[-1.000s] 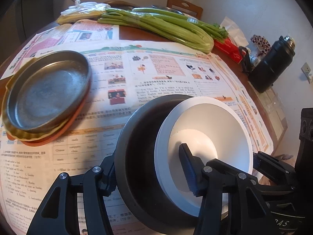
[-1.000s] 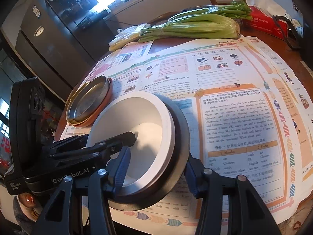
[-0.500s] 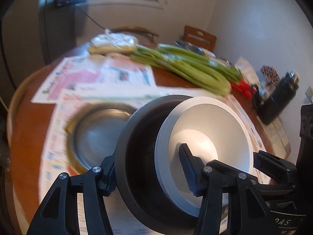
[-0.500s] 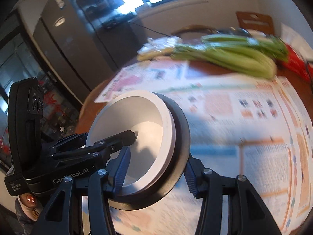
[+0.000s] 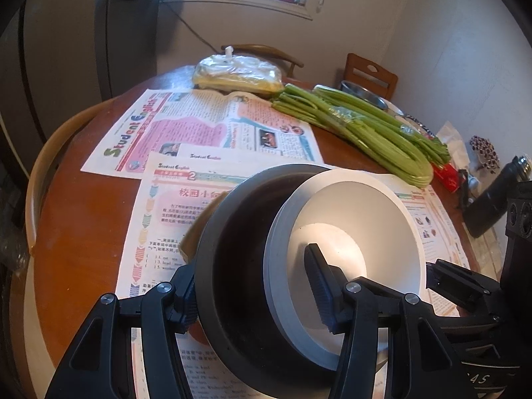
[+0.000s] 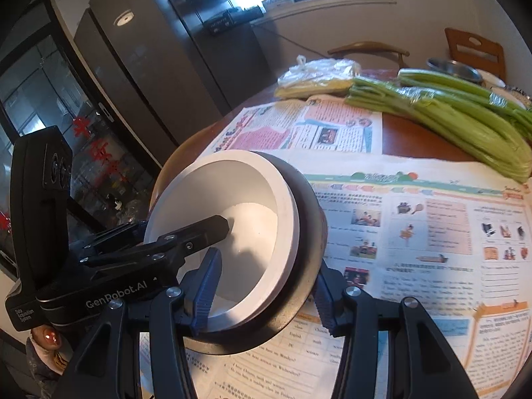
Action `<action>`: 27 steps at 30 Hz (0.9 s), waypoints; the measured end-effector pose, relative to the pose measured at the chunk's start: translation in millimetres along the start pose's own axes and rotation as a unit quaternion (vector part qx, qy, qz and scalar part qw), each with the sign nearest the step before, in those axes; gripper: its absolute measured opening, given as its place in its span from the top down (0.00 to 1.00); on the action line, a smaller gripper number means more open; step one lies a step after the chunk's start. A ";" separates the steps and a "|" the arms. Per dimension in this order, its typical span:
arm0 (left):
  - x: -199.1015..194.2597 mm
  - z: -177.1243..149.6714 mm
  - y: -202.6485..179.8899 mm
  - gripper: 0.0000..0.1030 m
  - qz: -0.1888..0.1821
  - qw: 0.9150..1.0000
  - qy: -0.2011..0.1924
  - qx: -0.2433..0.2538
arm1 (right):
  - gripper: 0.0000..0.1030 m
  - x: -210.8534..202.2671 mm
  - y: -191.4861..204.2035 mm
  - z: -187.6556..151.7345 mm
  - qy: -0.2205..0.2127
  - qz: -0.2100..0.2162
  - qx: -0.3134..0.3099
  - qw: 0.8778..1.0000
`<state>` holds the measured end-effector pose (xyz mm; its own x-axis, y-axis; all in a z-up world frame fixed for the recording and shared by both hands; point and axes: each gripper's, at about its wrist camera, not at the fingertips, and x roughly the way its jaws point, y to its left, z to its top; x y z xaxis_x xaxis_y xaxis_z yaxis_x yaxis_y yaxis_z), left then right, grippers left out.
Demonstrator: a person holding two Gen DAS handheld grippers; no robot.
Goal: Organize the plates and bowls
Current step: 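Carry the nested bowls onto the plate stack and lower them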
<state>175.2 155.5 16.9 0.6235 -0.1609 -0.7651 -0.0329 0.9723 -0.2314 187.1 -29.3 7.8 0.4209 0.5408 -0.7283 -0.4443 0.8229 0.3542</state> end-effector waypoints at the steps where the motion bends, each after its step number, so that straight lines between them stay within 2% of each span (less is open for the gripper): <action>1: 3.0 0.2 2.0 0.45 0.000 1.000 0.002 -0.001 | 0.49 4.5 -0.8 0.4 0.003 0.001 0.002 1.000; 14: 24.4 2.7 13.6 0.45 0.006 1.000 0.011 -0.005 | 0.49 30.8 -8.9 3.0 0.027 0.009 0.015 0.999; 27: 26.1 1.1 17.3 0.43 0.000 1.000 0.009 -0.009 | 0.49 31.3 -12.6 3.6 0.026 0.012 0.022 0.999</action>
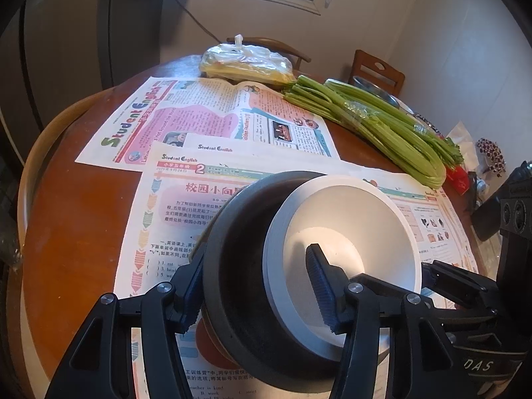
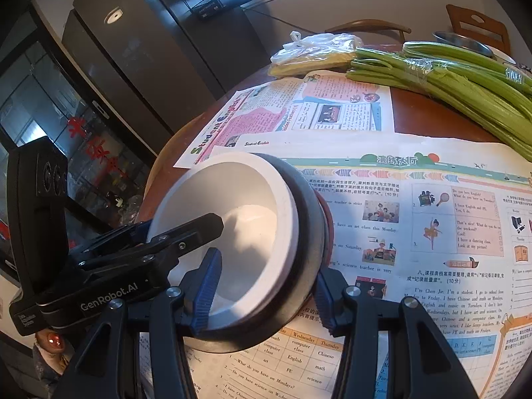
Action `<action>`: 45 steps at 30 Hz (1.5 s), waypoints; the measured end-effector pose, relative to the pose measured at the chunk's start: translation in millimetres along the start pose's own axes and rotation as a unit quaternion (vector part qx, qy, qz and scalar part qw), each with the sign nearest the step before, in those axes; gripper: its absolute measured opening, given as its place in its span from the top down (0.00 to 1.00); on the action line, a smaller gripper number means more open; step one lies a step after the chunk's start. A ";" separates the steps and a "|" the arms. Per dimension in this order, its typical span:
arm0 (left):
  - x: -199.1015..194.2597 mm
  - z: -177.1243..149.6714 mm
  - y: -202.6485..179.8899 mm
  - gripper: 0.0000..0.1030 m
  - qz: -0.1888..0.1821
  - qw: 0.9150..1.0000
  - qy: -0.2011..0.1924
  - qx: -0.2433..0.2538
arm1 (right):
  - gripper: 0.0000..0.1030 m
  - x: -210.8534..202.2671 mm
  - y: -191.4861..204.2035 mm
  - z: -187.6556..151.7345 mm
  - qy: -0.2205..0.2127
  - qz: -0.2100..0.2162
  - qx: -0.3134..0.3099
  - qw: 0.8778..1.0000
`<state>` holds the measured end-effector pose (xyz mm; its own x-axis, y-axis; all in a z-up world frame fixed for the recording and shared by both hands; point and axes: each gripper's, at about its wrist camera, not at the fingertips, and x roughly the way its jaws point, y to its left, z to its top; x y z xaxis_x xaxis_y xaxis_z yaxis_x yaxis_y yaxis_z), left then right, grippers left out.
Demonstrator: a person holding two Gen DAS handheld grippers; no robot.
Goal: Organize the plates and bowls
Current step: 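Carry the nested bowls onto the plate stack and lower them, then open the left tool and withdraw it from the stack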
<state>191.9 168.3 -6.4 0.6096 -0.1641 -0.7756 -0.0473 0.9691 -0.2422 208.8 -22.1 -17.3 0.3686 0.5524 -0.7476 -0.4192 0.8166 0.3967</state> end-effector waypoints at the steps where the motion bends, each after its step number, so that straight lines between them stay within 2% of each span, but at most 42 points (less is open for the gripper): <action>1: -1.5 -0.7 0.1 0.43 0.000 1.000 -0.002 0.001 | 0.49 -0.8 0.0 0.0 -0.001 -0.002 0.000 1.000; 4: -7.7 -1.6 1.8 0.43 -0.003 1.000 -0.011 -0.004 | 0.49 -3.1 0.2 -0.5 -0.004 -0.012 -0.001 1.000; 9: -23.3 -1.7 5.4 0.43 0.025 0.999 -0.034 -0.008 | 0.49 -8.2 -0.2 -1.6 -0.008 -0.017 0.000 1.000; 14: -44.2 -7.9 6.5 0.42 0.037 0.998 -0.057 -0.010 | 0.49 -18.9 0.6 -3.4 -0.024 -0.045 -0.006 0.999; 19: -62.4 -26.0 -2.8 0.41 0.046 0.996 -0.071 -0.007 | 0.49 -43.6 10.3 -13.4 -0.065 -0.087 -0.034 0.994; 23: -77.1 -46.5 -12.0 0.37 0.048 0.995 -0.084 -0.015 | 0.49 -68.3 21.5 -35.5 -0.096 -0.118 -0.076 0.985; 29: -84.6 -87.1 -27.2 0.35 0.055 0.996 -0.067 -0.006 | 0.49 -91.5 31.0 -77.2 -0.115 -0.145 -0.112 0.976; 34: -89.8 -121.0 -34.7 0.35 0.070 0.996 -0.063 -0.003 | 0.49 -98.3 31.0 -107.8 -0.106 -0.161 -0.106 0.975; 37: -88.8 -136.1 -40.3 0.35 0.060 0.997 -0.048 0.005 | 0.49 -101.3 33.1 -121.5 -0.104 -0.152 -0.097 0.978; 45: -91.4 -152.7 -49.6 0.34 0.069 0.996 -0.056 0.025 | 0.49 -106.0 31.4 -149.0 -0.092 -0.157 -0.080 0.980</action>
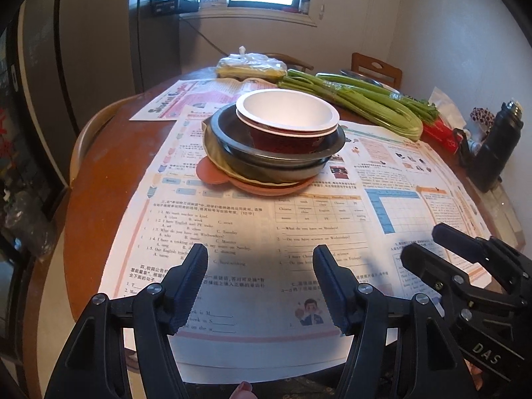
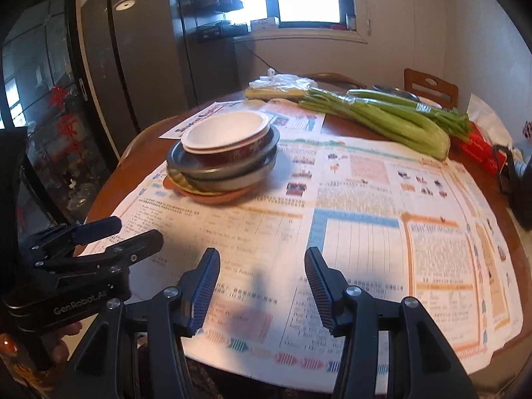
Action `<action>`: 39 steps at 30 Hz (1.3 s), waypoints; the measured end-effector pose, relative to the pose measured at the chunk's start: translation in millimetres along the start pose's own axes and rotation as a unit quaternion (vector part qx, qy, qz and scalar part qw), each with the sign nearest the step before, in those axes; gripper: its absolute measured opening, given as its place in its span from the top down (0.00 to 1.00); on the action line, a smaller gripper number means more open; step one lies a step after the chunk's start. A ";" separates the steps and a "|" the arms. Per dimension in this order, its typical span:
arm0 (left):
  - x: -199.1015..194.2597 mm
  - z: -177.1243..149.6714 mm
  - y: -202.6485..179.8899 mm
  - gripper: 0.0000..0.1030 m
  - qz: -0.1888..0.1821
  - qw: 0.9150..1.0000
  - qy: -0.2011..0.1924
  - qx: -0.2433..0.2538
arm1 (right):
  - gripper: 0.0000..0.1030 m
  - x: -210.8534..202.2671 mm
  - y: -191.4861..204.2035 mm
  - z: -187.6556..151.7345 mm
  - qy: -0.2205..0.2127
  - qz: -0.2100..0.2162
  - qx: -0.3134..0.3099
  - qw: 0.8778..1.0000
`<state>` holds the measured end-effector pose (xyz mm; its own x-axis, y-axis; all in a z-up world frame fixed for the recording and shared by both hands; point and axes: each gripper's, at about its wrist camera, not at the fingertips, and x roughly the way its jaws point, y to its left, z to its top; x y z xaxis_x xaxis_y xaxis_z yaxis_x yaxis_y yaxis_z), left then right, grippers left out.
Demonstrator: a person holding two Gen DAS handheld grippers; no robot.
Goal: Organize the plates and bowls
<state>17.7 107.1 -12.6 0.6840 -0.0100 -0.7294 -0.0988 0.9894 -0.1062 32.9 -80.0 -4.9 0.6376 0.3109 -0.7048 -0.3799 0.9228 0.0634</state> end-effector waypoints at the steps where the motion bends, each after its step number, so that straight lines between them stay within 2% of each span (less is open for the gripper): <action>1: -0.6 -0.2 0.3 0.35 0.002 1.000 -0.002 0.000 | 0.49 -1.3 1.4 -1.2 0.000 -0.001 -0.002 1.000; 11: -5.7 -0.7 4.0 0.34 0.013 1.000 -0.010 -0.001 | 0.49 -10.8 6.6 -3.3 -0.015 -0.003 0.005 1.000; 39: -7.2 -2.2 3.9 0.34 0.010 1.000 -0.006 0.004 | 0.49 -6.1 6.5 -6.2 0.004 0.000 0.016 1.000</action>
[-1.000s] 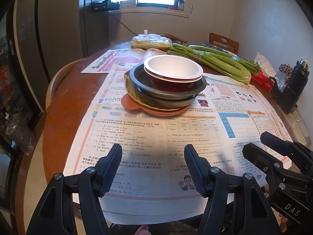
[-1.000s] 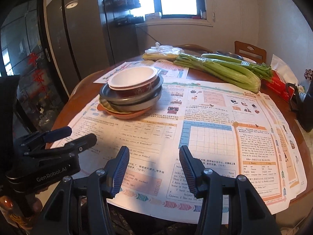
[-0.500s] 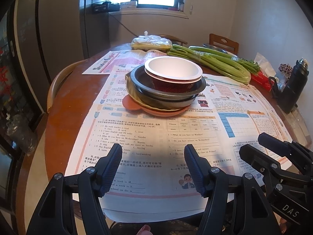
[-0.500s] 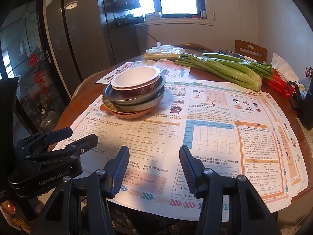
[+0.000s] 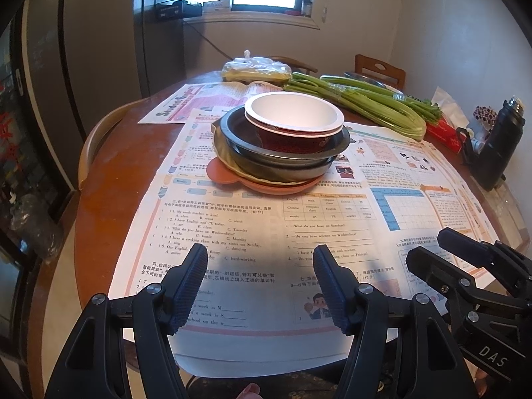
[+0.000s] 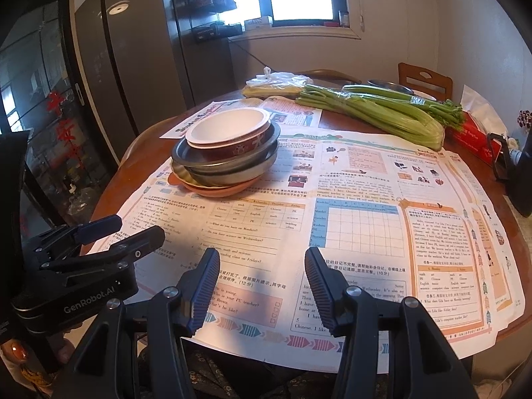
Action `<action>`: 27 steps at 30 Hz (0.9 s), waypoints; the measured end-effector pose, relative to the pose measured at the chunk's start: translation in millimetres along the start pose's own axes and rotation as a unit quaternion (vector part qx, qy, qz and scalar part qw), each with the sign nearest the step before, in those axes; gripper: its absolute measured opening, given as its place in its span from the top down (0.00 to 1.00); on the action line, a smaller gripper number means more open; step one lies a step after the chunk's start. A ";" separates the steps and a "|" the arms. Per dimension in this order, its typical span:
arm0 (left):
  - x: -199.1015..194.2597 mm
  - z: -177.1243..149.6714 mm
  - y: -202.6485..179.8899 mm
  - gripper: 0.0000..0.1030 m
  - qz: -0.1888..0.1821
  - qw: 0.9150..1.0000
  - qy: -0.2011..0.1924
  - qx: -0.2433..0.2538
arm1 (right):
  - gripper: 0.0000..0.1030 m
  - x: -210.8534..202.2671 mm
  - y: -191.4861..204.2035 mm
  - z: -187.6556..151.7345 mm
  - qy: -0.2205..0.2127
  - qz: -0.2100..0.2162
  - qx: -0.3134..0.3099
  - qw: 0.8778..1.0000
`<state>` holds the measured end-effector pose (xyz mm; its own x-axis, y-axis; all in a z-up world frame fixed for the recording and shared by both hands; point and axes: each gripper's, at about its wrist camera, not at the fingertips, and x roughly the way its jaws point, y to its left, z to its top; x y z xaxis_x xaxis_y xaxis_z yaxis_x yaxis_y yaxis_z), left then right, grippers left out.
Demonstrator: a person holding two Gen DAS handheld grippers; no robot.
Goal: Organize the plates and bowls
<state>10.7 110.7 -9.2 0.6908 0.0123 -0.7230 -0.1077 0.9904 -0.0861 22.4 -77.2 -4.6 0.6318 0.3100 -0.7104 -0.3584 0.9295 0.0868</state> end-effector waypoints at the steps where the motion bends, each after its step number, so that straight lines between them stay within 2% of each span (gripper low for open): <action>1: 0.0 -0.2 -0.4 0.34 0.000 1.000 0.000 0.000 | 0.49 -0.1 -0.5 -0.5 0.000 0.000 0.001 1.000; 22: 9.6 -0.4 -0.9 0.34 0.006 1.000 0.012 0.000 | 0.49 -1.9 -3.1 -0.9 -0.001 0.000 0.003 1.000; 27: 15.3 1.6 3.6 0.34 -0.009 1.000 0.016 -0.004 | 0.49 4.4 -9.6 -0.5 0.004 0.003 0.009 1.000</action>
<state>22.0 114.7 -19.5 0.6696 -0.0102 -0.7427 -0.1009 0.9894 -0.1046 28.2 -84.9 -8.9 0.6243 0.3144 -0.7151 -0.3493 0.9312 0.1045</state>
